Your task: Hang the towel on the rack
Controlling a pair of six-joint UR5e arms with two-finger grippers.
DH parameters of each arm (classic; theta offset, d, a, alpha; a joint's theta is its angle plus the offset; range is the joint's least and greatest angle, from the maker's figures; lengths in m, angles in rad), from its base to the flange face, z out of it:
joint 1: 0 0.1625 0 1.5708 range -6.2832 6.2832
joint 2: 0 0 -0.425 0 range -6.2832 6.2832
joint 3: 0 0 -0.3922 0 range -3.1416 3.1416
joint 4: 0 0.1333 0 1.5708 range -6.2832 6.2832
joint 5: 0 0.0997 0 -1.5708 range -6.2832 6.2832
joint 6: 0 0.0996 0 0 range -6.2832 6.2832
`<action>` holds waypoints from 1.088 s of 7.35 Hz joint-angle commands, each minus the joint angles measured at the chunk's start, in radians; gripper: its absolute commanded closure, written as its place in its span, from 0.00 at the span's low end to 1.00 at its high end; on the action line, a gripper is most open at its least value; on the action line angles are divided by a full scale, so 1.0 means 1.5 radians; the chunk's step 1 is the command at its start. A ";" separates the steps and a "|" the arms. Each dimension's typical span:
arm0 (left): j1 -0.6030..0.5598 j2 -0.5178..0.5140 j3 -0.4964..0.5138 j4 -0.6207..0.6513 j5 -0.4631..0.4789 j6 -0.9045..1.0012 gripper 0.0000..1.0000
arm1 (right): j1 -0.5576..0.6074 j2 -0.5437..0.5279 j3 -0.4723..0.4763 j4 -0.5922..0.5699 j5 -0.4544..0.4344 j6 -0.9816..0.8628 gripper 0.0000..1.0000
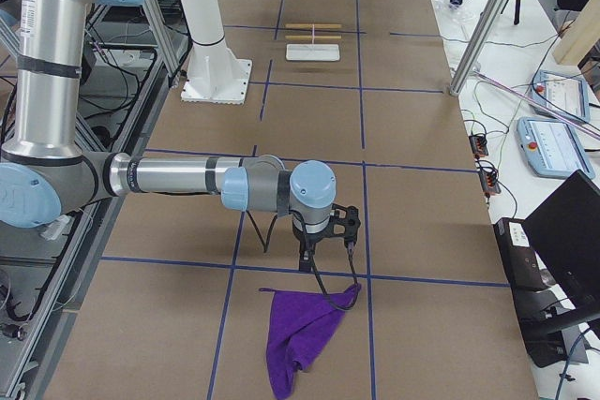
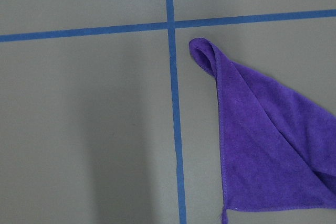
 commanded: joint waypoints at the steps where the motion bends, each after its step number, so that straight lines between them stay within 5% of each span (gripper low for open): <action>1: 0.000 -0.003 -0.002 -0.001 0.000 -0.001 0.00 | 0.000 0.005 0.005 0.006 0.003 0.003 0.00; 5: 0.001 -0.004 -0.016 -0.024 -0.053 -0.004 0.00 | -0.006 0.045 -0.035 0.014 0.006 0.006 0.00; 6: 0.001 -0.004 -0.014 -0.045 -0.053 -0.005 0.00 | -0.006 0.036 -0.063 0.074 0.001 0.002 0.00; 8: 0.003 -0.005 -0.012 -0.068 -0.054 -0.006 0.00 | -0.006 0.047 -0.239 0.274 -0.003 -0.078 0.00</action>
